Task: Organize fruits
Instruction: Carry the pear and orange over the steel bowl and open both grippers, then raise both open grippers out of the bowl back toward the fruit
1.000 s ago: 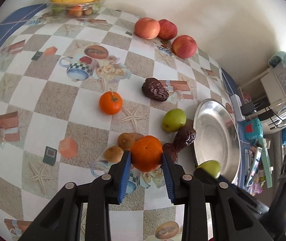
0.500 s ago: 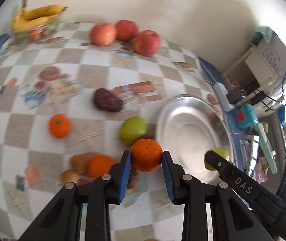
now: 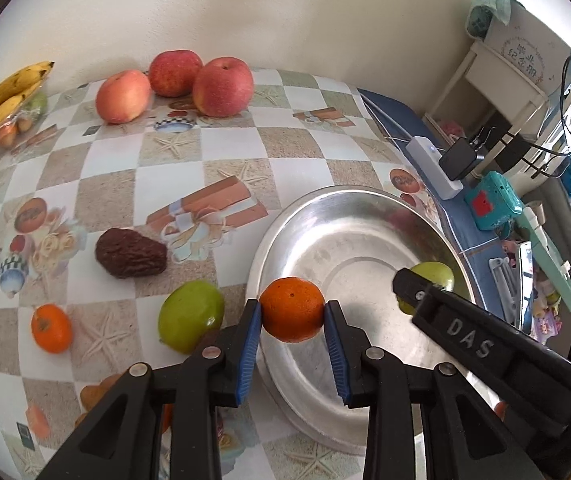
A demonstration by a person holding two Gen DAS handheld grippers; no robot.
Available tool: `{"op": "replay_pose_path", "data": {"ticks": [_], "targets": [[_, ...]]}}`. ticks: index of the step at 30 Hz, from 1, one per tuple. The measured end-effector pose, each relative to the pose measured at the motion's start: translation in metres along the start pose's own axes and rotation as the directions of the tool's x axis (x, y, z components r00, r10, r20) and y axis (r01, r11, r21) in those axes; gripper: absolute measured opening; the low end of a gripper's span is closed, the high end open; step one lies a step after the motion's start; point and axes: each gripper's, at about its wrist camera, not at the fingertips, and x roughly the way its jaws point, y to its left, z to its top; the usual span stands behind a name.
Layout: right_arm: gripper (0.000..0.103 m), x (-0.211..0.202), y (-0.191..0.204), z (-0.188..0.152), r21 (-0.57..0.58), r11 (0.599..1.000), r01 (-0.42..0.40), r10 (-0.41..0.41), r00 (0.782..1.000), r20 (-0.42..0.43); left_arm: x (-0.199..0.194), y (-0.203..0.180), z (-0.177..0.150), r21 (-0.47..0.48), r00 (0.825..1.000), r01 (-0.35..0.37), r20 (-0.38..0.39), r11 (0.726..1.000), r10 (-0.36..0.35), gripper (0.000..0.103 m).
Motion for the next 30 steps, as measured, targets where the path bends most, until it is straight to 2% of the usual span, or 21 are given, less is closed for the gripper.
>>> {"op": "replay_pose_path", "data": {"ticks": [7,12,19,21,24,26,27,28,29,30], "targets": [[0.050,0.011,0.008,0.001,-0.036,0.999,-0.006,0.006,1.000,-0.016,0.000,-0.004,-0.001,0.020,1.000,0.015,-0.008,1.000,-0.015,0.038],[0.054,0.004,0.010,0.001,-0.051,0.999,-0.003,0.004,1.000,0.005,-0.008,-0.003,-0.005,0.017,1.000,0.012,-0.006,1.000,-0.012,0.039],[0.053,-0.005,0.011,-0.001,-0.070,0.998,0.000,0.000,1.000,0.009,-0.019,0.018,-0.010,-0.031,0.999,-0.048,-0.012,0.998,0.048,0.039],[0.053,-0.007,0.011,-0.004,-0.077,0.997,0.000,0.000,1.000,0.006,-0.025,0.026,-0.011,-0.048,0.997,-0.073,-0.011,0.996,0.073,0.043],[0.053,-0.008,0.013,-0.010,-0.098,0.995,0.000,-0.001,1.000,-0.010,-0.035,0.041,-0.015,-0.083,0.993,-0.116,-0.001,0.990,0.116,0.062],[0.053,-0.008,0.016,-0.015,-0.118,0.993,-0.005,0.002,1.000,-0.025,-0.040,0.053,-0.018,-0.113,0.989,-0.147,-0.002,0.983,0.148,0.085],[0.056,-0.008,0.018,-0.019,-0.131,0.991,-0.014,0.009,0.999,-0.034,-0.044,0.062,-0.021,-0.136,0.984,-0.175,-0.006,0.975,0.176,0.090],[0.068,-0.008,0.021,-0.022,-0.141,0.990,-0.022,0.017,0.999,-0.041,-0.046,0.068,-0.022,-0.152,0.980,-0.197,-0.009,0.969,0.198,0.100],[0.075,-0.008,0.023,-0.025,-0.151,0.988,-0.031,0.024,0.999,-0.046,-0.049,0.076,-0.024,-0.171,0.974,-0.224,-0.011,0.960,0.226,0.103],[0.087,-0.008,0.027,-0.029,-0.165,0.986,-0.039,0.030,0.998,-0.053,-0.053,0.085,-0.027,-0.193,0.967,-0.251,-0.009,0.949,0.254,0.103]]}}
